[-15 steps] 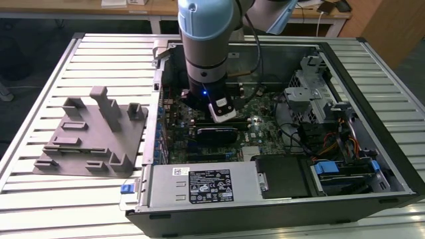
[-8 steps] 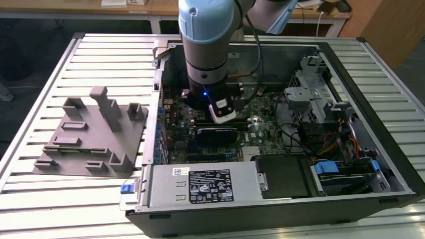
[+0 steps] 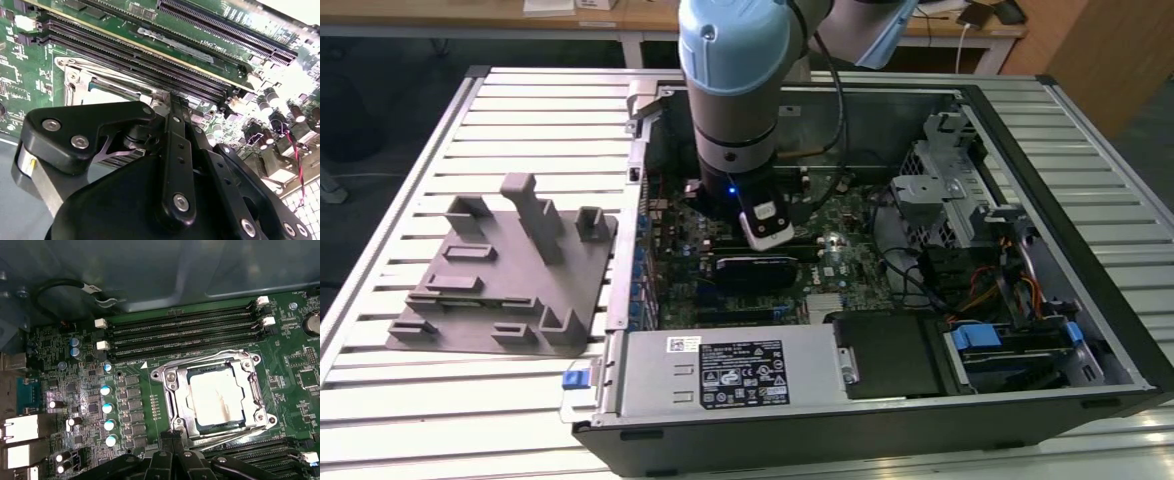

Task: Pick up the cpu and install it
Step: 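Install the second cpu locking lever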

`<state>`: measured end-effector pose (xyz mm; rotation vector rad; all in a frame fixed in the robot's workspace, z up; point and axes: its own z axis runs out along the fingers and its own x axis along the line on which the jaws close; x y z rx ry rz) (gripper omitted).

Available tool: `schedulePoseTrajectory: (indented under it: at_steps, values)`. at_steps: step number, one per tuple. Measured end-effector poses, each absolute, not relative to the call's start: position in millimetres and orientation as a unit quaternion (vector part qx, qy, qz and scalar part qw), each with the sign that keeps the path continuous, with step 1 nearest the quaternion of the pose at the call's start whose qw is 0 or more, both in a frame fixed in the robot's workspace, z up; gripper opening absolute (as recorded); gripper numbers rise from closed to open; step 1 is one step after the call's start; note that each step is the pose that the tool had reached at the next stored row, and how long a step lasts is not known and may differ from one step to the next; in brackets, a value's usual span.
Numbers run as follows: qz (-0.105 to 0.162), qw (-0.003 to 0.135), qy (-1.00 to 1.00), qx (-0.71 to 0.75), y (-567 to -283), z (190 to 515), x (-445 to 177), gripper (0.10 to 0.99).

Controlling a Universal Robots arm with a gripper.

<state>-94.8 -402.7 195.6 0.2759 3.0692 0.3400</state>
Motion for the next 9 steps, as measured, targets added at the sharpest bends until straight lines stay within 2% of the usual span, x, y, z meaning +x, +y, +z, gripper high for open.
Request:
schedulePoseTrajectory:
  at_steps: [9]
  values:
    - [0.11, 0.021, 0.99, 0.089, -403, 226, -95, 0.106]
